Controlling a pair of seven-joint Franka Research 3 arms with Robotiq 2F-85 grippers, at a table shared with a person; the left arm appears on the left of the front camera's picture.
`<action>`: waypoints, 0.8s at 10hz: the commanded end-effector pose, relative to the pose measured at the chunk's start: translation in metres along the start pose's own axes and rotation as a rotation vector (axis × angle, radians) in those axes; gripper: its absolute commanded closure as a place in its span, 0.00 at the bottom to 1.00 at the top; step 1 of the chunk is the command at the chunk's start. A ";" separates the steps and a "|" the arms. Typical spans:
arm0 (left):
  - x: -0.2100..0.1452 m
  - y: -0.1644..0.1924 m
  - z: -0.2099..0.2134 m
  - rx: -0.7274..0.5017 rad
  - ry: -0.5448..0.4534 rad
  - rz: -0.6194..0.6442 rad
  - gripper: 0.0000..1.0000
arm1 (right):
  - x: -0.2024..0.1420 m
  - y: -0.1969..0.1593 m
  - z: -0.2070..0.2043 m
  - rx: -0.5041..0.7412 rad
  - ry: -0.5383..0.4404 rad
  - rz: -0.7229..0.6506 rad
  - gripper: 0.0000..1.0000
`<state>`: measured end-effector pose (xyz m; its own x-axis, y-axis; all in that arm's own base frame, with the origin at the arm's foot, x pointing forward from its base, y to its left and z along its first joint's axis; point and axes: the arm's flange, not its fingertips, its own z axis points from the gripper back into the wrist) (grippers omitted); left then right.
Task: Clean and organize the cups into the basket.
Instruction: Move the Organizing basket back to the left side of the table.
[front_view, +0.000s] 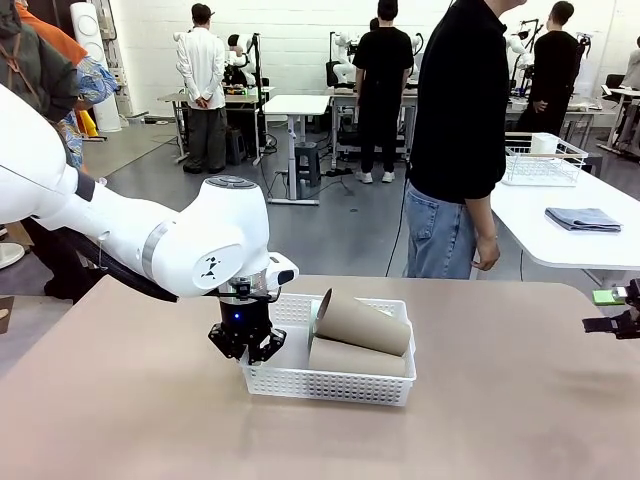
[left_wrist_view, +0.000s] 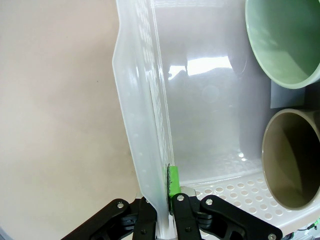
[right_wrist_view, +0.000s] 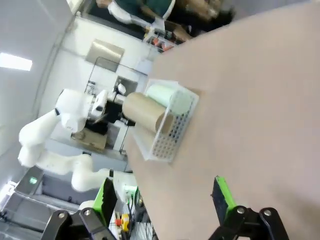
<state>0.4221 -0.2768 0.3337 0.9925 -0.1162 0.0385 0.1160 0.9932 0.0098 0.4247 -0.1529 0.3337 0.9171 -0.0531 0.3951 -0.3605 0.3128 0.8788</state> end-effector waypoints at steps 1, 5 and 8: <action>-0.004 -0.001 -0.003 0.008 0.005 0.000 1.00 | -0.006 0.012 0.013 0.067 0.028 0.002 0.00; -0.004 -0.001 -0.003 0.008 0.005 0.000 1.00 | -0.045 0.013 0.064 0.216 -0.070 0.021 0.00; -0.004 -0.001 -0.003 0.008 0.005 0.000 1.00 | -0.075 0.012 0.091 0.212 -0.098 0.032 0.00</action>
<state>0.4221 -0.2768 0.3336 0.9925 -0.1163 0.0385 0.1160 0.9932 0.0098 0.3434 -0.2264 0.3430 0.8954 -0.1504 0.4191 -0.4059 0.1113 0.9071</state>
